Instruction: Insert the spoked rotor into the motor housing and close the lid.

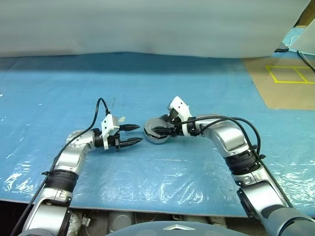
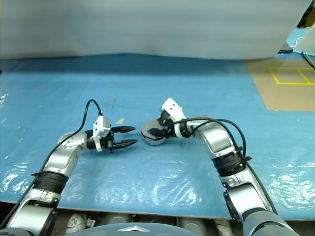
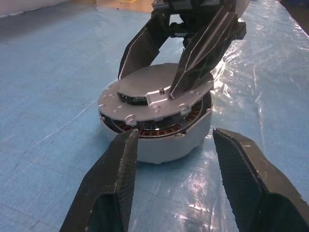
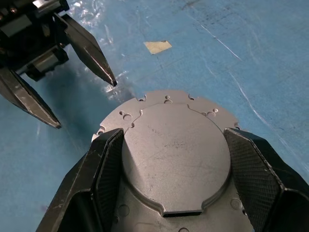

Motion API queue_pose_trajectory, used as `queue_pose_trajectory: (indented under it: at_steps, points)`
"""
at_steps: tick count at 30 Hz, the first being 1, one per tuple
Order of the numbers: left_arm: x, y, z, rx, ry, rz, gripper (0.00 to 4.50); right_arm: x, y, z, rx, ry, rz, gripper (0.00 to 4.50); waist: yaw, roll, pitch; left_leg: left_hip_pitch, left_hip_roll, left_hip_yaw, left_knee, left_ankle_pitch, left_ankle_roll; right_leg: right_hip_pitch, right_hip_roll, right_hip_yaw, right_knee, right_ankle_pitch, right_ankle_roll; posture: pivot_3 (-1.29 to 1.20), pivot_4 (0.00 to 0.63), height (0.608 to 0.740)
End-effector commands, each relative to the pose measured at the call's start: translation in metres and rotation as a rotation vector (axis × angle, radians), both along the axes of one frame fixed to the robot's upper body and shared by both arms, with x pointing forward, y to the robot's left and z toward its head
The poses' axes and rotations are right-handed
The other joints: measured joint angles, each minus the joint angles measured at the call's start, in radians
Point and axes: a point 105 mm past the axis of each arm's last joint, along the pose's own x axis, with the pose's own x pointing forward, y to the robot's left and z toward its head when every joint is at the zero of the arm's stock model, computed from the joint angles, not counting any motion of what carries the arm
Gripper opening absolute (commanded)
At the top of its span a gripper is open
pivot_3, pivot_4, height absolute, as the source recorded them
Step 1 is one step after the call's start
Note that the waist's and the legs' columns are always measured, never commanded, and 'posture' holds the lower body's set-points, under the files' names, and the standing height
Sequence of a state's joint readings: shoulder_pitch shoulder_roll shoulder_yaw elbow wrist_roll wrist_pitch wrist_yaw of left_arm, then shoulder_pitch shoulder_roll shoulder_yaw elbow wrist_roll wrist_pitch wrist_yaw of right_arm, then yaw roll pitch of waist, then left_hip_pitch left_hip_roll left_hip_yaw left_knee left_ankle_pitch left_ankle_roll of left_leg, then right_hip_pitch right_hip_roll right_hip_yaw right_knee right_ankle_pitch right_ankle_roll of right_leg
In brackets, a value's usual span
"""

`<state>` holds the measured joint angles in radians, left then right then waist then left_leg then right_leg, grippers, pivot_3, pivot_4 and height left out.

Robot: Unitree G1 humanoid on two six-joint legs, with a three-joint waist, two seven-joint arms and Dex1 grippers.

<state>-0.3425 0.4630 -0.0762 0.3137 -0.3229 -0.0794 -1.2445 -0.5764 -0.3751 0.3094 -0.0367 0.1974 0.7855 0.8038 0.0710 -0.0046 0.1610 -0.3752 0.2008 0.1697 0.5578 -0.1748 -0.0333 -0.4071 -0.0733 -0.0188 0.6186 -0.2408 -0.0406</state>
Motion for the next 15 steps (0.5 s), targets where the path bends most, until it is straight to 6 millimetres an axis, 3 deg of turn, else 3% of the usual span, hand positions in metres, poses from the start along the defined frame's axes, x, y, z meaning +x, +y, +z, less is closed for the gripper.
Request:
queue_pose_trajectory:
  at_steps: [1, 11, 15]
  points:
    - [0.0, -0.002, 0.005, 0.005, -0.032, -0.02, 2.6, -0.005, -0.002, -0.01, -0.038, -0.017, 0.018, 2.95, 0.0, 0.0, 0.0, 0.0, 0.0, 0.0, 0.0, 0.0, 0.0, 0.0, 0.0, 0.0, 0.0, 0.0, 0.0, 0.0, 0.15, 0.74]
    - [0.0, -0.002, 0.004, 0.004, -0.029, -0.021, 2.6, -0.003, -0.001, -0.019, -0.045, -0.042, 0.003, 2.95, -0.002, 0.0, 0.0, 0.002, 0.0, 0.0, 0.0, 0.0, 0.0, 0.001, 0.0, 0.001, 0.0, 0.0, 0.0, 0.0, 0.15, 0.74]
    - [-0.001, -0.002, 0.004, 0.004, -0.03, -0.018, 2.6, -0.002, 0.01, -0.008, 0.033, 0.003, -0.015, 2.95, -0.005, 0.0, 0.0, 0.004, 0.0, 0.001, -0.001, 0.0, 0.0, 0.002, 0.0, 0.002, 0.001, 0.0, 0.0, 0.0, 0.15, 0.74]
